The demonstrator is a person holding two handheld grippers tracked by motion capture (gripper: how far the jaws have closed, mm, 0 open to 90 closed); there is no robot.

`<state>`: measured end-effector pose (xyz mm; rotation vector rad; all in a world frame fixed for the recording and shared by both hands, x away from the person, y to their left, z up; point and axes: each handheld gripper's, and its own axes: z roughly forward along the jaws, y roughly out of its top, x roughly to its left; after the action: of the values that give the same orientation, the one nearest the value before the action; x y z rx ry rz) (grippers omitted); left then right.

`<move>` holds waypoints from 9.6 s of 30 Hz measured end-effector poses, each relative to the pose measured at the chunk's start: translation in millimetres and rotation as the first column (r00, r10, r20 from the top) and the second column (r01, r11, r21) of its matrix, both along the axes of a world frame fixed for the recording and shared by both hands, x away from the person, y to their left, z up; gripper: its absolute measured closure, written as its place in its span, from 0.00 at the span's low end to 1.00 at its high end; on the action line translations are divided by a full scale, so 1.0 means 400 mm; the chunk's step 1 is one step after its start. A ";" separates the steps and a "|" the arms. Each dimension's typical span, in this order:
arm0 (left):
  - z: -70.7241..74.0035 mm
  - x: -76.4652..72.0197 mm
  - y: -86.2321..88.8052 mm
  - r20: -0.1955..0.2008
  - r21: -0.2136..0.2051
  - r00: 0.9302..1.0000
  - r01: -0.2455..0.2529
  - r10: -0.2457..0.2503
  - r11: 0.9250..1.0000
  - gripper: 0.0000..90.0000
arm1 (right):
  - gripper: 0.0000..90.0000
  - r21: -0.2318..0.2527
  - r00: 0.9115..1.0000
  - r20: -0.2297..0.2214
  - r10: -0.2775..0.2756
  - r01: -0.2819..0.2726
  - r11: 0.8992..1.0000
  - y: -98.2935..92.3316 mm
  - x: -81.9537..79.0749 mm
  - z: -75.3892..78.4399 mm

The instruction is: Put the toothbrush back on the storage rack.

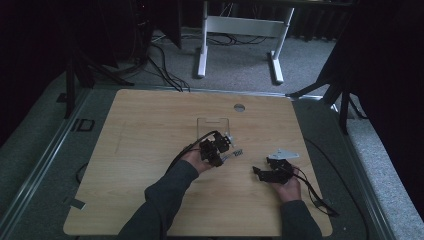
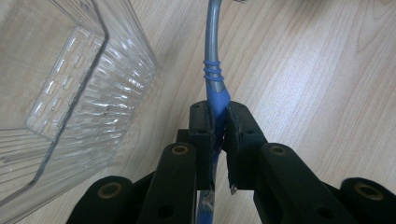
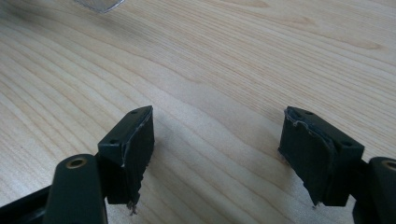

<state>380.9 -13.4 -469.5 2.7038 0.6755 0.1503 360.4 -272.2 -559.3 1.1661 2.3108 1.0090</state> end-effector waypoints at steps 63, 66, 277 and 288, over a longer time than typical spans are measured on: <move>0.081 -0.004 0.070 0.077 -0.211 0.993 -0.069 0.087 0.975 0.91 | 0.28 0.000 1.000 -0.001 0.000 0.000 1.000 0.000 0.001 0.000; 0.084 -0.004 0.072 0.074 -0.219 0.993 -0.071 0.089 0.973 0.91 | 0.28 0.000 1.000 -0.001 0.000 0.000 1.000 0.000 0.001 0.000; 0.119 0.130 0.185 0.207 -0.634 0.892 -0.192 0.403 0.749 0.91 | 0.28 -0.001 1.000 -0.002 -0.001 0.001 1.000 0.000 0.001 0.000; 0.095 0.138 0.170 0.189 -0.595 0.903 -0.206 0.385 0.777 0.91 | 0.28 -0.001 1.000 -0.001 0.000 0.000 1.000 0.000 0.001 0.000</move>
<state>435.9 54.6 -431.3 1.9360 0.8880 0.3723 360.9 -272.2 -559.3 1.1668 2.3114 1.0077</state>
